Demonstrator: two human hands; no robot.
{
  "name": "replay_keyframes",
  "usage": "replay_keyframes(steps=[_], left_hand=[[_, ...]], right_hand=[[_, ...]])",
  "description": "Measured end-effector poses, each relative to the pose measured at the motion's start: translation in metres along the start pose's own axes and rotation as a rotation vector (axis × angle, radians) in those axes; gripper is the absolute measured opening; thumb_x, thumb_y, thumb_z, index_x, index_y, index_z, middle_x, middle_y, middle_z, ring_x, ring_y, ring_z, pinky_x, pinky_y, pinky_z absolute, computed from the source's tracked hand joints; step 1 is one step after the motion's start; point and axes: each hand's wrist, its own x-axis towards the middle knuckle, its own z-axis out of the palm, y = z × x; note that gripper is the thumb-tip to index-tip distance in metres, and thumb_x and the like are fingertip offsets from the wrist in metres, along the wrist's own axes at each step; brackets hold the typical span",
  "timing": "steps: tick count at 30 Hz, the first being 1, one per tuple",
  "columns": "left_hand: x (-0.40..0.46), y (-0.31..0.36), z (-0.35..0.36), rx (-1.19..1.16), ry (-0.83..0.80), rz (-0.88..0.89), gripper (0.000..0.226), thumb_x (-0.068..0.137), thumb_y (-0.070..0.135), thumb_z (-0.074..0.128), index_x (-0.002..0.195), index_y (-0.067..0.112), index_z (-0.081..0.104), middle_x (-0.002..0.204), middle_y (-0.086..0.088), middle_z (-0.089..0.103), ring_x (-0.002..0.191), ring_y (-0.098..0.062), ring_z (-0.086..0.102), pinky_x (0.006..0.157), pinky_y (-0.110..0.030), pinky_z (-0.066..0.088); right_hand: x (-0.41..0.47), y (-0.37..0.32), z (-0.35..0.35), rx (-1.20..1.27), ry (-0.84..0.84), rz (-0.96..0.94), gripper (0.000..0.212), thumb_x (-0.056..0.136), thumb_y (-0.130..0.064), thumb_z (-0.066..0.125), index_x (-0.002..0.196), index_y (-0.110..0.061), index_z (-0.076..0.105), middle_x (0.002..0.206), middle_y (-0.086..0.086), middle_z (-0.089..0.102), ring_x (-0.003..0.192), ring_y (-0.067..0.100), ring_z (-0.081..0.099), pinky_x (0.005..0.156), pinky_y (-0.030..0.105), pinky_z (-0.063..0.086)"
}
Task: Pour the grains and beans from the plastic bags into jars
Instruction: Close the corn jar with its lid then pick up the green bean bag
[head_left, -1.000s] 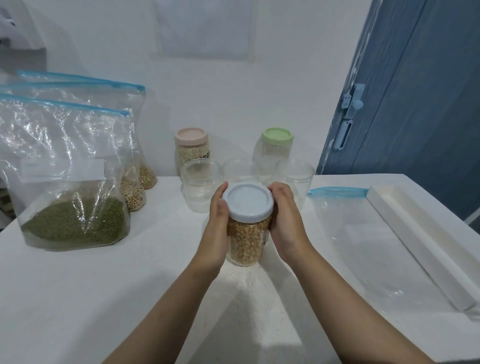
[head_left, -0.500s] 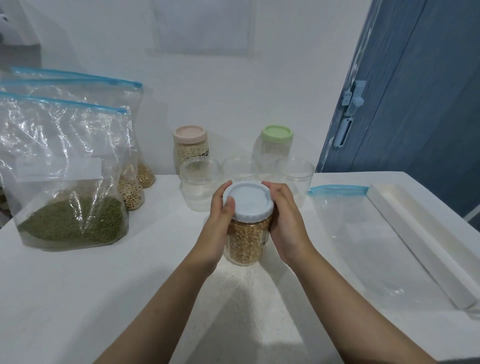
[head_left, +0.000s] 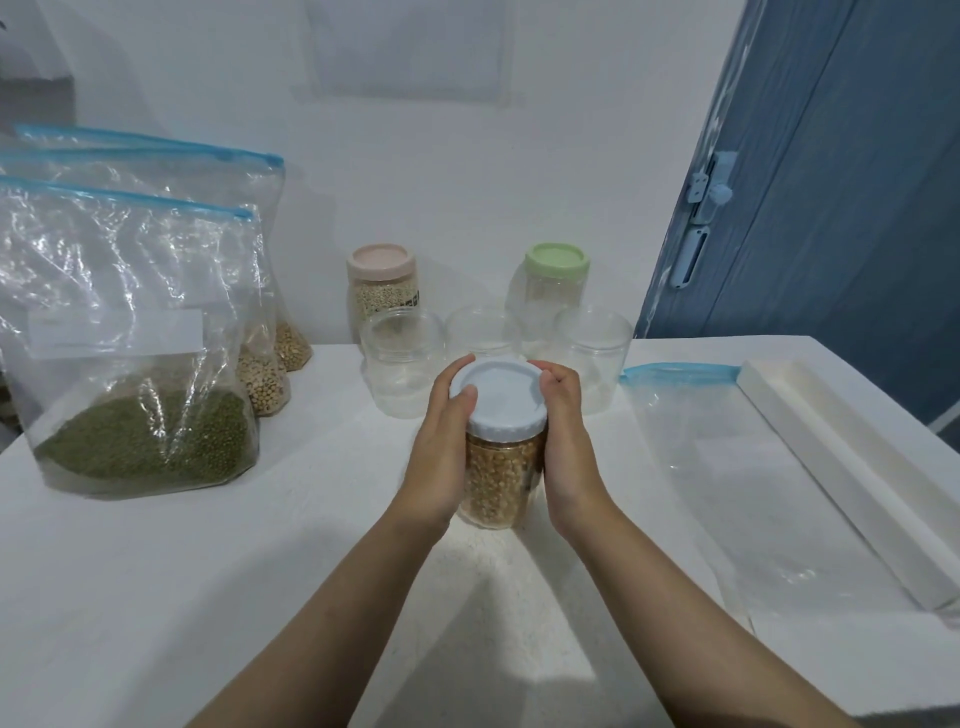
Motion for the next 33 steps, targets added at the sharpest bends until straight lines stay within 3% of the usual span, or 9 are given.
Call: replay_keyframes(steps=[3, 7, 12, 19, 24, 28, 31, 33], left_hand=[[0.000, -0.001, 0.008, -0.001, 0.105, 0.040, 0.032, 0.104, 0.022, 0.036, 0.126, 0.033, 0.056, 0.113, 0.014, 0.065, 0.095, 0.010, 0.062, 0.077, -0.013, 0.048], [0.005, 0.009, 0.016, -0.026, 0.139, 0.094, 0.031, 0.104, 0.021, 0.036, 0.123, 0.030, 0.058, 0.111, 0.011, 0.065, 0.093, 0.008, 0.063, 0.072, -0.011, 0.049], [0.037, 0.062, 0.024, -0.098, 0.150, 0.273, 0.029, 0.087, 0.033, 0.043, 0.106, 0.034, 0.064, 0.109, 0.005, 0.068, 0.105, -0.011, 0.065, 0.091, -0.034, 0.055], [0.129, 0.132, 0.022, -0.060, 0.160, 0.474, 0.036, 0.087, 0.037, 0.043, 0.114, 0.023, 0.062, 0.119, -0.004, 0.065, 0.113, -0.018, 0.062, 0.101, -0.041, 0.051], [0.201, 0.122, 0.018, 0.014, 0.205, 0.466, 0.039, 0.090, 0.036, 0.039, 0.116, 0.018, 0.061, 0.113, -0.001, 0.065, 0.109, -0.018, 0.062, 0.098, -0.039, 0.052], [0.244, 0.086, 0.015, 0.064, 0.223, 0.416, 0.030, 0.100, 0.030, 0.035, 0.118, 0.020, 0.056, 0.106, 0.007, 0.062, 0.097, -0.003, 0.060, 0.086, -0.019, 0.049], [0.264, 0.056, 0.013, 0.088, 0.238, 0.349, 0.025, 0.106, 0.019, 0.031, 0.117, 0.022, 0.054, 0.102, 0.013, 0.060, 0.089, 0.009, 0.057, 0.078, -0.009, 0.045], [0.273, 0.041, 0.011, 0.116, 0.244, 0.305, 0.026, 0.106, 0.021, 0.030, 0.117, 0.024, 0.053, 0.102, 0.012, 0.061, 0.091, 0.007, 0.058, 0.078, -0.011, 0.045]], right_hand=[[-0.002, 0.003, 0.004, -0.006, 0.014, -0.025, 0.018, 0.105, -0.032, 0.040, 0.115, -0.029, 0.054, 0.085, -0.026, 0.066, 0.080, -0.008, 0.063, 0.068, 0.017, 0.050], [0.001, -0.009, 0.010, 0.000, 0.077, -0.115, 0.021, 0.099, -0.033, 0.042, 0.109, -0.028, 0.061, 0.095, -0.018, 0.068, 0.091, -0.001, 0.064, 0.079, 0.024, 0.052], [0.028, -0.065, 0.029, 0.013, 0.105, -0.316, 0.028, 0.093, -0.037, 0.041, 0.105, -0.027, 0.063, 0.100, -0.013, 0.066, 0.093, -0.002, 0.060, 0.083, 0.019, 0.048], [0.111, -0.138, 0.060, -0.023, 0.055, -0.486, 0.032, 0.091, -0.037, 0.041, 0.108, -0.021, 0.063, 0.103, -0.009, 0.065, 0.104, 0.012, 0.061, 0.097, 0.038, 0.051], [0.187, -0.125, 0.069, -0.048, 0.013, -0.457, 0.026, 0.103, -0.024, 0.038, 0.114, -0.013, 0.059, 0.103, -0.004, 0.063, 0.098, 0.011, 0.060, 0.090, 0.031, 0.051], [0.229, -0.098, 0.067, -0.120, 0.004, -0.380, 0.020, 0.105, -0.015, 0.036, 0.109, -0.016, 0.055, 0.096, -0.008, 0.059, 0.089, 0.005, 0.057, 0.075, 0.015, 0.047], [0.251, -0.072, 0.064, -0.166, 0.024, -0.323, 0.022, 0.104, -0.015, 0.035, 0.110, -0.018, 0.056, 0.096, -0.009, 0.059, 0.089, 0.005, 0.056, 0.077, 0.020, 0.047], [0.262, -0.055, 0.062, -0.190, 0.031, -0.284, 0.024, 0.104, -0.016, 0.034, 0.112, -0.018, 0.056, 0.096, -0.009, 0.059, 0.090, 0.006, 0.056, 0.079, 0.023, 0.047]])
